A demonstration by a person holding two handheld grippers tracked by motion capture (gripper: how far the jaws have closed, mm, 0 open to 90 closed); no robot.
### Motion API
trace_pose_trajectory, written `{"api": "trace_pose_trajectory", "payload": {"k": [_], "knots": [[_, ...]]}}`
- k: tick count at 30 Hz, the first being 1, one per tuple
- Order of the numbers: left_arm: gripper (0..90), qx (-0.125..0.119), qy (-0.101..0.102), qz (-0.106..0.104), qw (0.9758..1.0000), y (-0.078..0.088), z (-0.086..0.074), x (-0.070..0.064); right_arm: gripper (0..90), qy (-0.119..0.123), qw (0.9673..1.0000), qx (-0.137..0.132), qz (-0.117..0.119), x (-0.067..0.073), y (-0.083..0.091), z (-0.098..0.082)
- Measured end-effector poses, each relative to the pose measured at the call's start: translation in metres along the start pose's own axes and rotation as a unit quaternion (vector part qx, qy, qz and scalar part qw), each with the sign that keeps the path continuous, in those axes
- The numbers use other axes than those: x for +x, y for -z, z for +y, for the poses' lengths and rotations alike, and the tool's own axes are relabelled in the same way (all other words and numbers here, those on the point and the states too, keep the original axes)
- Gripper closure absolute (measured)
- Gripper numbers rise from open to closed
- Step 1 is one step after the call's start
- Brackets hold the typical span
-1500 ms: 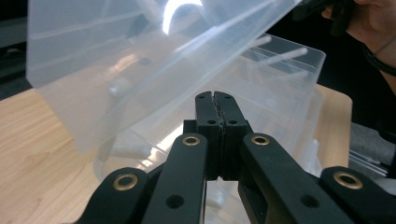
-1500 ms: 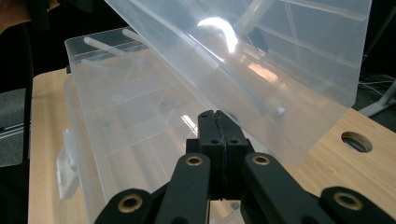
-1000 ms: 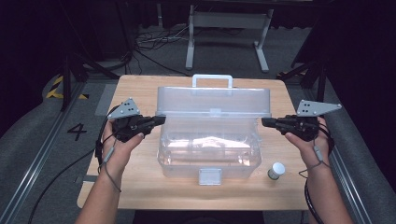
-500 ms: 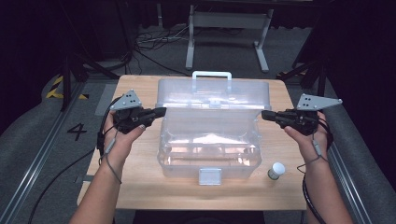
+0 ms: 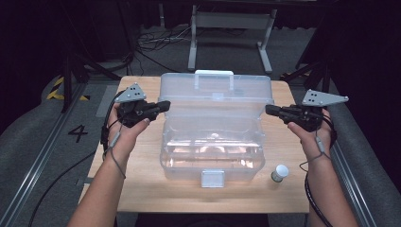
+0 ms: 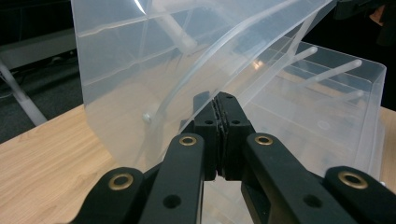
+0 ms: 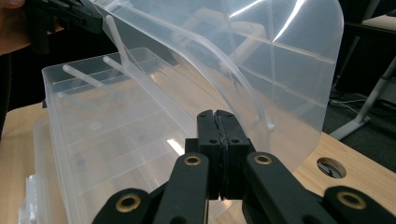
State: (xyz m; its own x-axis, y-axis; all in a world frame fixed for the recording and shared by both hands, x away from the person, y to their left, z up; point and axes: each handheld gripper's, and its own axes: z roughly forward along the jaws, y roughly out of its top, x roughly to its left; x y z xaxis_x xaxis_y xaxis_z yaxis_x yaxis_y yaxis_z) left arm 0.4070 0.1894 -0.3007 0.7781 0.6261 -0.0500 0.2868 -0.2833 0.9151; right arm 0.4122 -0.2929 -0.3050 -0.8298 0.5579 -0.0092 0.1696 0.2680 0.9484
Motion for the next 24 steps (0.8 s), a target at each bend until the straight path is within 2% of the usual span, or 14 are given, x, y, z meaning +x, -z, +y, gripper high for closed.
{"api": "trace_pose_trajectory", "payload": {"k": [10,17,22,24], "knots": [[87.4,0.006,-0.001,0.007,1.0,-0.004,0.004,0.001,84.9,-0.001,0.9999,-0.007,-0.012,0.001,-0.001,0.001],[87.2,0.006,0.0,0.008,0.9999,-0.004,0.005,0.002,81.1,0.004,0.9995,-0.013,-0.029,0.008,0.008,0.0],[87.6,0.009,0.002,0.009,0.9999,-0.004,0.005,0.002,74.2,0.003,0.9975,-0.023,-0.067,0.013,0.021,0.002],[87.6,0.008,0.004,0.008,0.9999,-0.005,0.005,0.002,71.7,-0.001,0.9969,-0.025,-0.075,0.014,0.022,0.003]]}}
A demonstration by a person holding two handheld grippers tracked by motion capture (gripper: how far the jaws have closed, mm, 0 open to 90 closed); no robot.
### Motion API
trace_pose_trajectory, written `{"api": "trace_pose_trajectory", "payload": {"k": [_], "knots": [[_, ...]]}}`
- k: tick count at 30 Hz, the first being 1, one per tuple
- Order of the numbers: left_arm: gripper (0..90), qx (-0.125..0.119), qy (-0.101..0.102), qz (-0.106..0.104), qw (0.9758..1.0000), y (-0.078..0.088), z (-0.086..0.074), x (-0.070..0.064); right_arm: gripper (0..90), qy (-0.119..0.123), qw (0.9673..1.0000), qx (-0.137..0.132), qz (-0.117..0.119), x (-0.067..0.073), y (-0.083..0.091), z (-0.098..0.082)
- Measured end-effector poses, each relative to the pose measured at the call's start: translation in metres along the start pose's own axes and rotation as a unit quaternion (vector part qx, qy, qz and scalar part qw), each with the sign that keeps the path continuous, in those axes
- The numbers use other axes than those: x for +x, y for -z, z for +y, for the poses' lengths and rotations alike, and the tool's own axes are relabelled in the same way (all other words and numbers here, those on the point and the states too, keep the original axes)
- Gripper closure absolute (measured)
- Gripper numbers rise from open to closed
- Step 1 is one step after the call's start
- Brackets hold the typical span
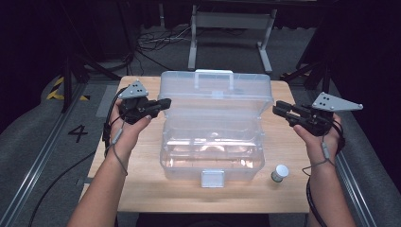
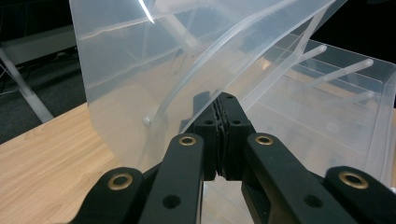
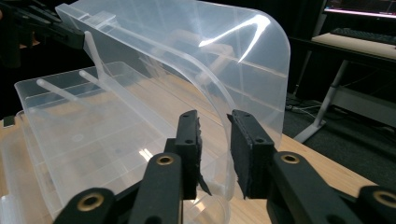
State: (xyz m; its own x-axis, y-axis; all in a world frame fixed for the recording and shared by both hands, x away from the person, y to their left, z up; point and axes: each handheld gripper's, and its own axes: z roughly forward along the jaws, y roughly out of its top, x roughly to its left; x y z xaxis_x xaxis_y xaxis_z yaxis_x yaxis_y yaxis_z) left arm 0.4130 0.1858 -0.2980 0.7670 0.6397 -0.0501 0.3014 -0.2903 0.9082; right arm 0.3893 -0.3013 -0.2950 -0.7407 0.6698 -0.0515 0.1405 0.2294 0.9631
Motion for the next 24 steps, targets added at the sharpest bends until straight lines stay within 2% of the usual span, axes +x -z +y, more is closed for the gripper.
{"api": "trace_pose_trajectory", "payload": {"k": [3,6,9,16,18,21,24], "knots": [[87.8,0.002,0.001,0.0,1.0,0.0,0.001,0.0,63.4,0.007,0.9994,0.004,-0.035,0.003,-0.003,0.001],[88.0,0.003,0.001,0.001,1.0,0.0,0.001,0.001,58.5,0.006,0.9988,-0.001,-0.049,0.005,-0.009,-0.001],[88.1,0.003,0.001,0.001,1.0,0.0,0.001,0.001,56.5,0.005,0.9982,-0.004,-0.06,0.005,-0.015,-0.001],[88.0,0.004,0.003,0.0,1.0,-0.001,0.002,0.002,54.0,-0.02,0.9972,-0.017,-0.07,0.003,-0.026,-0.002],[88.0,0.004,0.003,-0.001,1.0,-0.001,0.002,0.002,56.6,-0.01,0.9961,-0.021,-0.085,0.004,-0.029,-0.003],[88.1,0.004,0.004,-0.001,1.0,-0.001,0.002,0.002,58.0,-0.014,0.9964,-0.024,-0.08,0.004,-0.032,-0.003],[88.1,0.003,0.005,-0.001,1.0,-0.001,0.002,0.002,57.4,-0.02,0.9958,-0.025,-0.086,0.005,-0.036,-0.004]]}}
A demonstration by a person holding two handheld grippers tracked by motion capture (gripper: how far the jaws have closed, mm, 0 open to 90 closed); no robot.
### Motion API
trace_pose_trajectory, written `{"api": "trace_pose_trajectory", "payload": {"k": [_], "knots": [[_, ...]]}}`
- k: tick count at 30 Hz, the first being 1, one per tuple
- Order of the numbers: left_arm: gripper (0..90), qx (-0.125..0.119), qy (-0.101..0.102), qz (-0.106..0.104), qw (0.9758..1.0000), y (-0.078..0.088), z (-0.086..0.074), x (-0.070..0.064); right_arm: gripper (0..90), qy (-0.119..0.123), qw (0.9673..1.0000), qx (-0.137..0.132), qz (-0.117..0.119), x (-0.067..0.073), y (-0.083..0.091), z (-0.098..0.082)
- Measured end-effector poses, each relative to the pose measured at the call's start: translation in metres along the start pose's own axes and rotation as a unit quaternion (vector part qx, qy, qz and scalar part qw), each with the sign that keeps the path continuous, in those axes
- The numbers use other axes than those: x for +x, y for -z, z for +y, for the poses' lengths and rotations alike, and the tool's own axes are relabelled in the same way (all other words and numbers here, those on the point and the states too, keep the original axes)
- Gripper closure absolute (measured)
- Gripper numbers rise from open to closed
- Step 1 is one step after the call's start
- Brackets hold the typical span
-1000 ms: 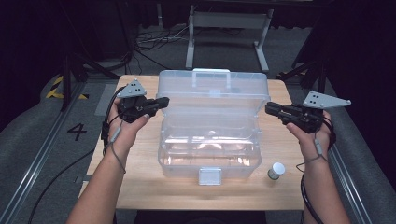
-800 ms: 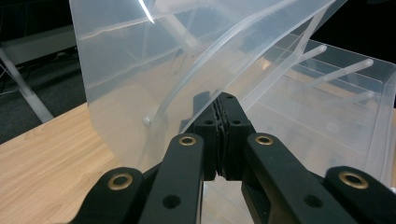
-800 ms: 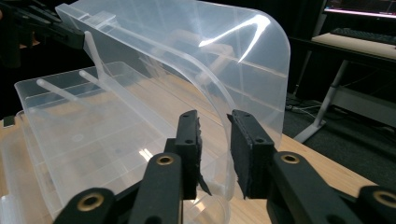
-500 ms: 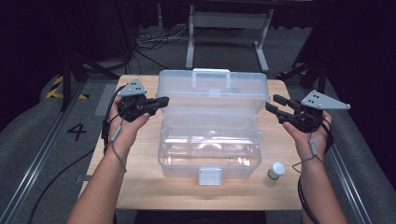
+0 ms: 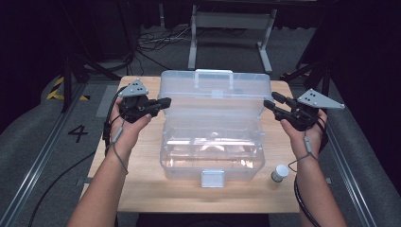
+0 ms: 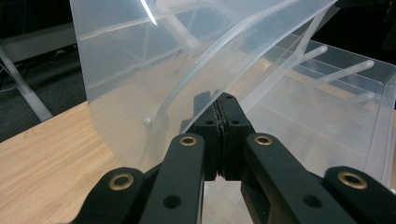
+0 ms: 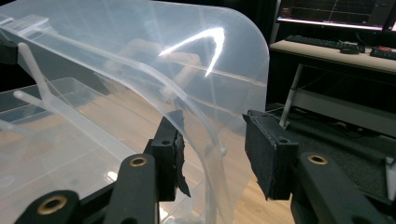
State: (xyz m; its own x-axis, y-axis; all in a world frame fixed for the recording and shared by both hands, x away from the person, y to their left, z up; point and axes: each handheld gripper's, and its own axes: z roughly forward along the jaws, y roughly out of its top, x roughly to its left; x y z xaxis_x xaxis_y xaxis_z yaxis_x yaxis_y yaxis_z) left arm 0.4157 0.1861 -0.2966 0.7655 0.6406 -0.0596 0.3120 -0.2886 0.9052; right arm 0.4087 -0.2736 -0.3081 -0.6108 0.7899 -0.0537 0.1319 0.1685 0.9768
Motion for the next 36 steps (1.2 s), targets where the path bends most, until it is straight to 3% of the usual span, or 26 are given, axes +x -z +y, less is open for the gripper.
{"api": "trace_pose_trajectory", "payload": {"k": [7,16,21,29,36], "knots": [[88.1,0.0,0.001,0.0,1.0,0.0,0.0,0.0,54.5,-0.019,0.9995,-0.006,-0.026,0.003,-0.008,0.0],[88.1,-0.002,0.001,0.001,1.0,0.0,0.0,0.001,53.9,-0.004,0.9973,-0.016,-0.071,0.012,-0.013,0.001],[87.8,-0.001,0.003,-0.002,1.0,0.0,0.0,0.0,53.8,-0.001,0.9962,-0.029,-0.082,0.018,-0.016,0.004],[86.9,0.0,0.001,-0.004,1.0,0.0,0.0,0.0,62.5,-0.004,0.9948,-0.03,-0.097,0.019,-0.018,0.003],[84.8,0.003,0.001,-0.002,1.0,0.0,0.0,-0.002,69.0,0.001,0.9912,-0.04,-0.126,0.022,-0.02,0.001]]}}
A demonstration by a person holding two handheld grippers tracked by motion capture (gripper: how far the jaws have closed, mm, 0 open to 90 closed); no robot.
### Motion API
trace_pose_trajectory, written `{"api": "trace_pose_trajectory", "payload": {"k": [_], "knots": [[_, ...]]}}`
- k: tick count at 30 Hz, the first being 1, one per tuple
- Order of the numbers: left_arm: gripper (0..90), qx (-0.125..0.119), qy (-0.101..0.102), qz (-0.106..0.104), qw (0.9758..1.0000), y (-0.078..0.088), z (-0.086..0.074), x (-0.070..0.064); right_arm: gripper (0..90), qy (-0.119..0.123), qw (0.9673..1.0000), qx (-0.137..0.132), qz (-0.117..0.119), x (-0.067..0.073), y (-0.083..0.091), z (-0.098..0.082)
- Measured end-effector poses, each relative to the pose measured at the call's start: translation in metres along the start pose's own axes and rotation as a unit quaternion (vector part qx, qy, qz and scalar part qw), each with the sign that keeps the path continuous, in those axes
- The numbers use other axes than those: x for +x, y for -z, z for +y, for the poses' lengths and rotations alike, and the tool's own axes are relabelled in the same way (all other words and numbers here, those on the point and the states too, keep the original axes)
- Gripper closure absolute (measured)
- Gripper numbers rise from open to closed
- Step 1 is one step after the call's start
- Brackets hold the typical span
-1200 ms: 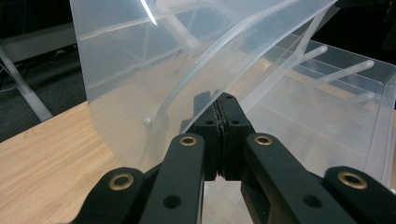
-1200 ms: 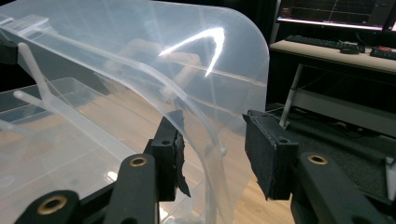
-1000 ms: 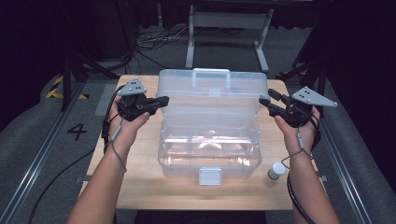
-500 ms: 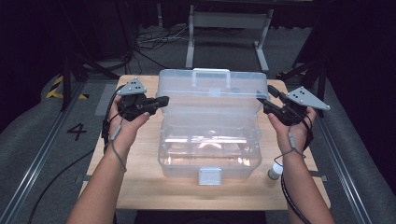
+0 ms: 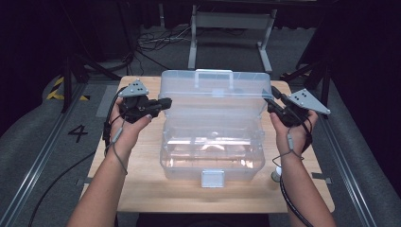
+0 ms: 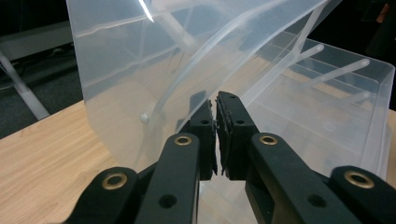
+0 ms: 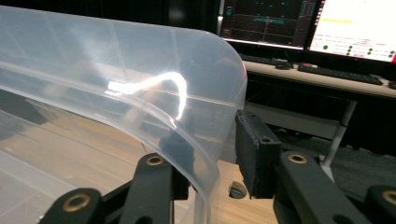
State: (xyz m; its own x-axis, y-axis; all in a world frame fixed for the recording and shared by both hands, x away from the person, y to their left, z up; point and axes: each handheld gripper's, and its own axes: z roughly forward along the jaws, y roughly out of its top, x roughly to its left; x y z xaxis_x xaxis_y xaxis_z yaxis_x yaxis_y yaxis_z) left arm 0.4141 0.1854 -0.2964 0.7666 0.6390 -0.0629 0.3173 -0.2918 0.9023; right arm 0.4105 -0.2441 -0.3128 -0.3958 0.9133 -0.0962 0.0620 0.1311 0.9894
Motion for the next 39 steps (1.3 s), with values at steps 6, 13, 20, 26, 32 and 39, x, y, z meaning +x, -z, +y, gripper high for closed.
{"api": "trace_pose_trajectory", "payload": {"k": [6,13,20,26,32,39], "knots": [[81.7,0.002,-0.004,0.0,1.0,0.003,0.0,-0.003,73.0,-0.004,0.9997,-0.007,-0.021,0.003,-0.003,-0.003],[80.2,0.007,-0.022,0.009,0.9997,0.009,-0.001,-0.011,73.1,-0.004,0.9993,-0.013,-0.034,0.005,-0.006,-0.001],[79.5,-0.001,-0.013,0.012,0.9998,0.019,-0.008,-0.012,75.6,-0.001,0.9986,-0.019,-0.049,0.006,-0.011,-0.001],[78.9,0.003,-0.014,0.029,0.9995,0.025,-0.018,-0.011,76.7,-0.002,0.9982,-0.024,-0.055,0.005,-0.016,0.0],[78.8,-0.006,0.003,0.035,0.9994,0.034,-0.028,-0.004,79.9,0.002,0.9979,-0.02,-0.061,0.003,-0.021,0.0],[78.2,-0.001,0.026,0.046,0.9986,0.039,-0.051,0.005,81.3,0.006,0.9979,-0.015,-0.063,-0.001,-0.028,0.0]]}}
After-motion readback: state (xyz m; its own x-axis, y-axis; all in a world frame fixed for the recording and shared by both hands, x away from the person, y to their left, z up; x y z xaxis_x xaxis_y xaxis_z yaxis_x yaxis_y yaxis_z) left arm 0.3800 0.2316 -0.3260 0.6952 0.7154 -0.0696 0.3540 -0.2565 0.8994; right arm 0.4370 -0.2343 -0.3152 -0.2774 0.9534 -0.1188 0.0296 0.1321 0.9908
